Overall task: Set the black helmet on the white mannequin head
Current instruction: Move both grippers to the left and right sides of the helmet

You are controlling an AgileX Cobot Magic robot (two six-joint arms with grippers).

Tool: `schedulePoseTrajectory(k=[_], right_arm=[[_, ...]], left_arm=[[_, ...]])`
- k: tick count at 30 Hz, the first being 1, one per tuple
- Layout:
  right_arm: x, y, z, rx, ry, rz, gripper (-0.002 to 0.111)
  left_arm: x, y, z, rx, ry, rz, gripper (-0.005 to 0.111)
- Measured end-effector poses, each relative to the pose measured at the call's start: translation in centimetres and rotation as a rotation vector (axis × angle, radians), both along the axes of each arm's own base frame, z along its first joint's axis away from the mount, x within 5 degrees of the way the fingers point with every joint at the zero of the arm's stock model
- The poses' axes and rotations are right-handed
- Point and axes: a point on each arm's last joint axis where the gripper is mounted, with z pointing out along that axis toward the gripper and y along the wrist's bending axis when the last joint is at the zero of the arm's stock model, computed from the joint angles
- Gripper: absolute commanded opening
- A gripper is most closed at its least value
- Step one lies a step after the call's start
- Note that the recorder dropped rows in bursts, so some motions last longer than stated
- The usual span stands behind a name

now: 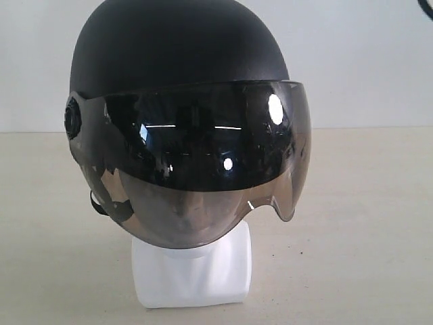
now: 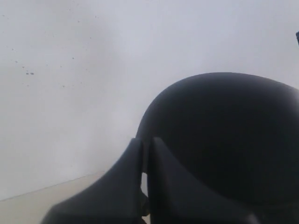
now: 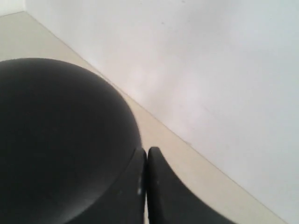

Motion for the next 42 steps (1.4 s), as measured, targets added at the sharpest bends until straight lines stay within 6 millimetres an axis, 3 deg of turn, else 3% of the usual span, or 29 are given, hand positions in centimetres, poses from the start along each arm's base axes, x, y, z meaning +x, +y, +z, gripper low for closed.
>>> schedulePoseTrajectory(k=[11, 17, 23, 29, 36, 42], right_arm=[[-0.8, -4.2, -0.2, -0.063, -0.018, -0.339, 0.0], [-1.1, -8.7, -3.6, -0.006, 0.042, -0.504, 0.0], [-0.5, -11.3, -8.2, 0.126, 0.13, -0.472, 0.0], [0.8, -10.6, -12.6, 0.207, 0.251, -0.287, 0.0], [2.7, -9.7, -14.8, 0.118, 0.264, -0.147, 0.0], [3.0, -8.9, -15.4, 0.097, 0.275, -0.005, 0.0]], left_arm=[[1.1, -1.8, 0.3, 0.016, 0.051, -0.155, 0.004], [1.0, -1.9, 0.5, 0.014, 0.045, -0.168, 0.004], [0.7, -2.5, 2.7, -0.004, 0.006, -0.243, 0.004], [1.0, -3.6, 2.5, -0.028, 0.074, -0.363, 0.004], [-0.1, -4.0, 2.3, -0.056, 0.116, -0.453, 0.004], [-2.1, -3.1, 0.5, -0.067, 0.121, -0.423, 0.004]])
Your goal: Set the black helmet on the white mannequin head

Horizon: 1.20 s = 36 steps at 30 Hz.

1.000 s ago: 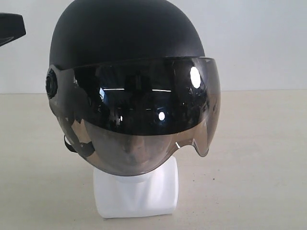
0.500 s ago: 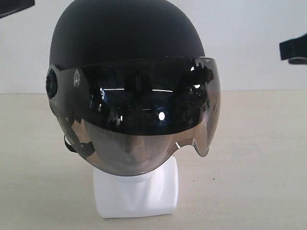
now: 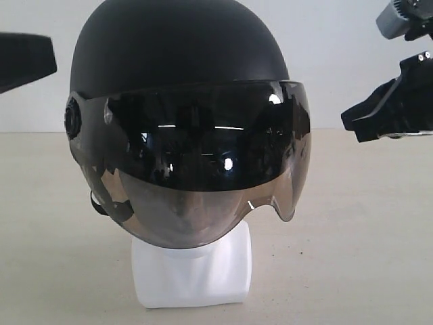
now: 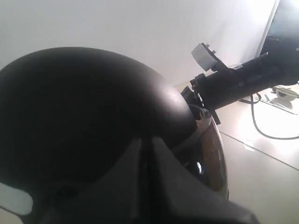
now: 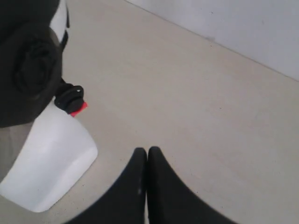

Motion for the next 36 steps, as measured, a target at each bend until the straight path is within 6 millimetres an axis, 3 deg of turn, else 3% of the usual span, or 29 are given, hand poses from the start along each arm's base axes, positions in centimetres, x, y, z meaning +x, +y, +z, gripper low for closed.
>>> schedulePoseTrajectory(k=[4, 11, 17, 22, 30, 36], right_arm=[[0.0, -0.6, 1.2, 0.028, -0.036, 0.085, 0.0], [-0.2, -2.2, 2.9, 0.156, -0.081, 0.146, 0.0], [-0.8, -1.4, 3.5, 0.242, -0.096, 0.243, 0.0], [-1.3, 0.2, 3.7, 0.261, -0.102, 0.324, 0.0], [-1.2, 0.8, 3.8, 0.256, -0.113, 0.322, 0.0], [-1.5, 1.8, 3.7, 0.256, -0.11, 0.36, 0.0]], left_arm=[[-1.0, 0.4, -1.2, -0.003, 0.012, 0.011, 0.004], [-0.6, 0.8, -2.9, 0.007, 0.05, 0.073, 0.004], [-0.2, 1.0, -3.8, 0.017, 0.075, 0.116, 0.004], [2.1, 0.8, -5.3, 0.061, 0.149, 0.181, 0.004], [2.5, 1.0, -4.2, 0.062, 0.1, 0.21, 0.004], [2.4, 0.6, -4.4, 0.069, 0.118, 0.156, 0.004]])
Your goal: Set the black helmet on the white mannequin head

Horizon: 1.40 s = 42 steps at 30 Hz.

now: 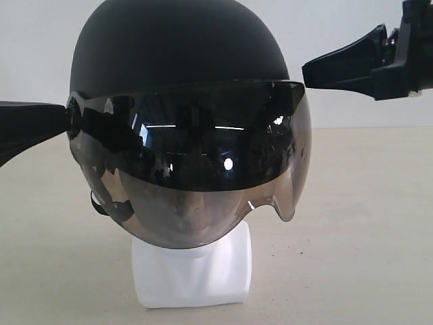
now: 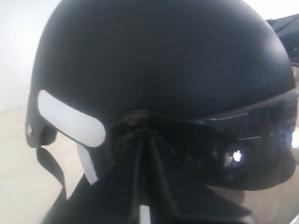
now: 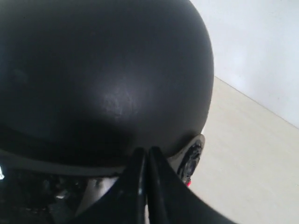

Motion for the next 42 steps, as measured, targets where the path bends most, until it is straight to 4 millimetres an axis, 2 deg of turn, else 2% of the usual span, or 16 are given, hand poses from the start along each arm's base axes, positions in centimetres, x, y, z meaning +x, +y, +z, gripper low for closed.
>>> schedulePoseTrajectory(k=[4, 33, 42], right_arm=[[-0.1, 0.6, 0.0, -0.003, -0.005, 0.012, 0.0], [-0.3, 0.7, 0.1, 0.008, 0.013, 0.025, 0.0], [-0.3, 0.8, 0.2, 0.009, 0.015, 0.032, 0.0]], left_arm=[[-0.1, -0.1, 0.0, -0.001, 0.003, -0.012, 0.004], [0.3, 0.3, 0.0, 0.011, -0.016, 0.04, 0.004], [1.0, 0.1, -0.6, 0.049, -0.003, 0.032, 0.004]])
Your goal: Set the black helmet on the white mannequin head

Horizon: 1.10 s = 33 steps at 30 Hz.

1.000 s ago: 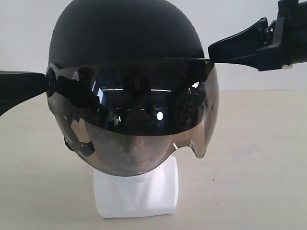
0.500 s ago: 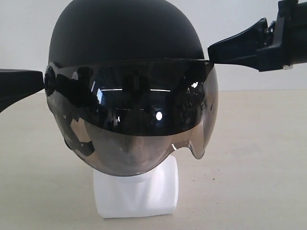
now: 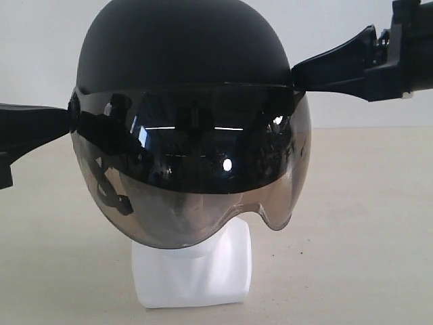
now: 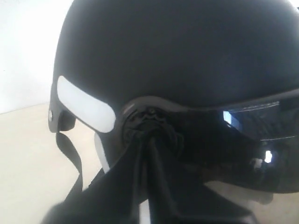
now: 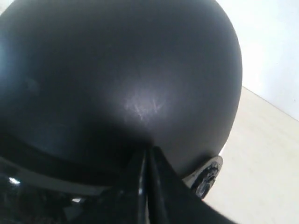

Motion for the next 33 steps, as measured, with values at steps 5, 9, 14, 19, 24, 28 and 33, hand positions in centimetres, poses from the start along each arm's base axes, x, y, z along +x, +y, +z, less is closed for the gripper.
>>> schedulePoseTrajectory(k=[5, 9, 14, 19, 24, 28, 33], right_arm=[[0.0, 0.0, 0.0, -0.001, 0.002, 0.001, 0.0], [-0.1, 0.0, 0.0, 0.001, 0.006, 0.008, 0.0], [-0.1, 0.1, 0.0, -0.002, 0.008, 0.015, 0.0], [-0.2, 0.1, 0.0, -0.001, 0.01, 0.02, 0.0], [-0.2, 0.1, -0.1, -0.006, 0.011, 0.024, 0.0], [-0.1, -0.1, -0.1, -0.03, 0.005, 0.007, 0.0], [0.2, -0.2, 0.2, -0.053, -0.01, -0.014, 0.0]], left_arm=[[0.0, 0.0, 0.0, 0.011, -0.01, 0.001, 0.004], [0.1, 0.2, 0.0, 0.015, -0.016, 0.02, 0.004], [0.2, 0.2, 0.0, 0.021, -0.022, 0.024, 0.004], [0.5, 0.1, -0.2, 0.028, -0.01, 0.03, 0.004], [0.9, 0.1, -0.3, 0.033, -0.004, 0.033, 0.004], [1.0, 0.1, 0.7, 0.03, -0.035, 0.04, 0.004], [0.9, 0.1, 1.9, 0.021, -0.078, 0.04, 0.004]])
